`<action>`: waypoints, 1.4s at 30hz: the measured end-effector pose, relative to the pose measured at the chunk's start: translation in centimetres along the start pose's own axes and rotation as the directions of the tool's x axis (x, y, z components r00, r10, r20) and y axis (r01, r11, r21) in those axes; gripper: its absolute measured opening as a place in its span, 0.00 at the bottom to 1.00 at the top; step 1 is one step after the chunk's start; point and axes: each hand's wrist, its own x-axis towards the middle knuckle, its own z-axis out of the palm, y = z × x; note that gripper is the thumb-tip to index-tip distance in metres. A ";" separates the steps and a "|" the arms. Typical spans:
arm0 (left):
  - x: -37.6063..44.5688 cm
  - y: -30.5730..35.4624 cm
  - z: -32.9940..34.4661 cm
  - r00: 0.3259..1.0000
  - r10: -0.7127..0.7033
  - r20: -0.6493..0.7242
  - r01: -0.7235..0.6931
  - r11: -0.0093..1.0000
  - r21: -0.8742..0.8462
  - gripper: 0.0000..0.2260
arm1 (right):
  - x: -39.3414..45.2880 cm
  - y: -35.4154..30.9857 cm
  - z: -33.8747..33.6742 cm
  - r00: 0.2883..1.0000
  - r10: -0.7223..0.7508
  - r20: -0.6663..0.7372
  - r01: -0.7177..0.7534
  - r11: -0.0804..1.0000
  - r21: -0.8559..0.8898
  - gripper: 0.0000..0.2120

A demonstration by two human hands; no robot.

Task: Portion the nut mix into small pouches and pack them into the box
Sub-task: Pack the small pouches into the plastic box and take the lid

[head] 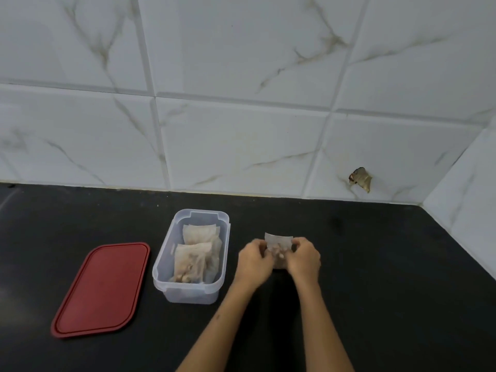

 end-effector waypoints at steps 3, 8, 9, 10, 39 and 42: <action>1.3 -0.6 2.4 0.987 -0.151 0.051 0.153 0.988 -0.033 0.13 | 1.1 1.6 1.2 0.998 0.043 0.049 -0.043 0.999 -0.005 0.11; 2.5 -0.9 3.7 0.978 -0.205 0.043 0.207 0.976 -0.061 0.13 | 1.5 2.5 2.6 0.999 0.011 0.050 -0.011 1.000 0.004 0.10; 2.6 -1.0 3.7 0.979 -0.200 0.036 0.202 0.977 -0.064 0.13 | 1.5 2.5 2.6 0.999 0.006 0.041 -0.008 0.999 0.033 0.09; 2.6 -1.1 3.5 0.981 -0.194 0.027 0.196 0.978 -0.074 0.12 | 1.4 2.4 2.5 0.999 0.004 0.032 -0.006 0.998 0.069 0.08; -3.2 -5.9 -20.4 0.862 -0.045 -0.506 0.010 0.997 -0.072 0.27 | -13.6 -14.4 8.5 0.859 -0.504 0.095 0.512 0.848 -0.138 0.15; -4.5 -10.4 -23.7 0.723 -0.131 -0.679 0.192 0.981 0.015 0.26 | -17.1 -15.2 11.9 0.764 -0.617 0.187 0.617 0.784 0.067 0.15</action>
